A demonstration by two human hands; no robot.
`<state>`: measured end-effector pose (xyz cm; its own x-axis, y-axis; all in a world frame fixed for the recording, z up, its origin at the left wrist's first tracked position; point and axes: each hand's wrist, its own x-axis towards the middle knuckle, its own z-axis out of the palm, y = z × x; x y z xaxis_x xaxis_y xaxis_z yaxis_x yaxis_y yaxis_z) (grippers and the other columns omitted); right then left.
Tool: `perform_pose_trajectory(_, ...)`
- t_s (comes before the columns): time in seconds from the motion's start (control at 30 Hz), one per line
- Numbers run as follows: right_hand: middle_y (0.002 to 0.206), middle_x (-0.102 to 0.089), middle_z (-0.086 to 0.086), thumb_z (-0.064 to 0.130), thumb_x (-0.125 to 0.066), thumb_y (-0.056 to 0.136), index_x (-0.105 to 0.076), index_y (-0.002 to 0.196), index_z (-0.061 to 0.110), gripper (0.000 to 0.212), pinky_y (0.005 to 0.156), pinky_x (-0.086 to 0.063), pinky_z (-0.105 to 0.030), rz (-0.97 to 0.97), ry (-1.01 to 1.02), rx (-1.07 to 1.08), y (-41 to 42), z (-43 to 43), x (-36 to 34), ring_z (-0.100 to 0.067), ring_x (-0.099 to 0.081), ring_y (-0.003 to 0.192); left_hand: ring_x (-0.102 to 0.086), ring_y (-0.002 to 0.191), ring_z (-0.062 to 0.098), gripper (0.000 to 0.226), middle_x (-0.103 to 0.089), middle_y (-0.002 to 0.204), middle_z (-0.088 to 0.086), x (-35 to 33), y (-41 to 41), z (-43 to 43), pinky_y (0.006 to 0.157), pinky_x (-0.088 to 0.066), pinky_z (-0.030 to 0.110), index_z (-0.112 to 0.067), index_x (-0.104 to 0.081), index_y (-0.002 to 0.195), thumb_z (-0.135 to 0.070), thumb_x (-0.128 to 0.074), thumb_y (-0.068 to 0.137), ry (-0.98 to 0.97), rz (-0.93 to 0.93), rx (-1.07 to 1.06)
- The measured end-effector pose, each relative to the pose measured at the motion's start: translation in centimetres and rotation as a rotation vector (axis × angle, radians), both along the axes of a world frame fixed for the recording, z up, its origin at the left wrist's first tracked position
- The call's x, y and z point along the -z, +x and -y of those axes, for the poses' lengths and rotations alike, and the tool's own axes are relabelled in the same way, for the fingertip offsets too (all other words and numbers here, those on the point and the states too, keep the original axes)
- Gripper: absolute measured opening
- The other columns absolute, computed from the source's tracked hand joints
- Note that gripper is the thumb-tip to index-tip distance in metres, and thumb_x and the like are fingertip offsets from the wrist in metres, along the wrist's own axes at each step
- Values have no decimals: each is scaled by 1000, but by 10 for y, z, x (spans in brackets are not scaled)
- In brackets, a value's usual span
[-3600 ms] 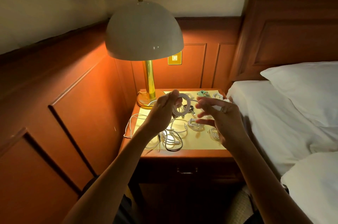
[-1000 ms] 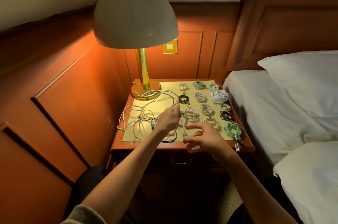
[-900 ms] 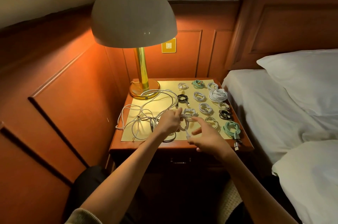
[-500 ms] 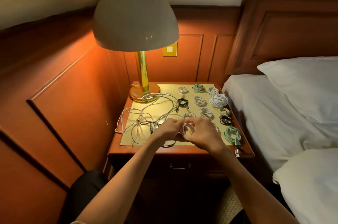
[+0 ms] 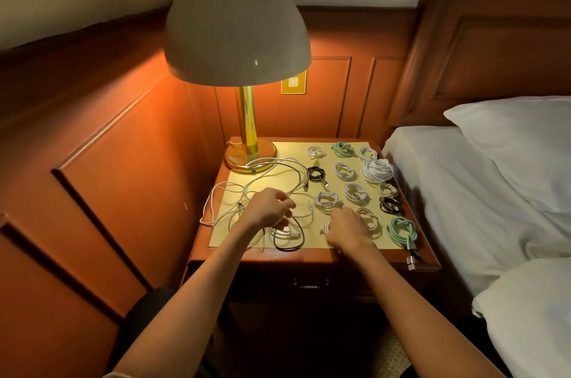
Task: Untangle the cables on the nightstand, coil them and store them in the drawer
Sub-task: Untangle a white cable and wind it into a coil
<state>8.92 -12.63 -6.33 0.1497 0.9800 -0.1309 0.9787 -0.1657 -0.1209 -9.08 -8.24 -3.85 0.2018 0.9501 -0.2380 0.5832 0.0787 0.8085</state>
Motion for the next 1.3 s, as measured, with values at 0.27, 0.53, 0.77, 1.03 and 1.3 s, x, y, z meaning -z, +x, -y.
perform_pose_trajectory(0.27, 136, -56, -12, 44, -78, 82, -42, 149, 23, 80, 99, -51, -43, -445, 287, -23, -11, -46, -43, -26, -54, 123, -68, 65, 14, 22, -74, 87, 4, -12, -30, -7, 61, -59, 28, -9, -73, 106, -24, -59, 100, 171, -44, -96)
perform_pose_trajectory(0.53, 149, -48, -13, 34, -81, 81, -37, 153, 12, 87, 88, -55, -36, -388, -125, -171, -31, -124, -61, -30, -58, 122, -56, 118, 23, 55, -55, 133, 5, 13, -63, -20, 102, -46, 40, -32, -59, 128, -58, -72, 81, 250, -533, -8)
perform_pose_trajectory(0.77, 83, -70, -12, 17, -61, 98, -72, 99, 1, 19, 56, -55, -24, -873, 93, -185, -22, -113, -96, -17, -64, 67, -59, 115, 21, 40, -61, 129, 4, 36, -66, -30, 96, -47, 36, -28, -65, 123, -47, -70, 88, 228, -479, 71)
perform_pose_trajectory(1.03, 78, -70, -12, 13, -57, 101, -72, 106, -1, 21, 59, -59, -25, -1099, 497, -409, -30, -77, -190, -12, -66, 58, -56, 121, 25, 50, -54, 134, 7, 27, -62, -44, 99, -46, 39, -30, -53, 137, -48, -65, 91, 293, -489, 7)
perform_pose_trajectory(1.3, 80, -70, -15, 8, -61, 98, -70, 113, -2, 20, 62, -60, -27, -1274, 767, -396, -35, -58, -216, -13, -67, 59, -59, 112, 20, 33, -63, 123, 3, 27, -53, -39, 90, -45, 34, -30, -63, 128, -44, -54, 99, 345, -374, 47)
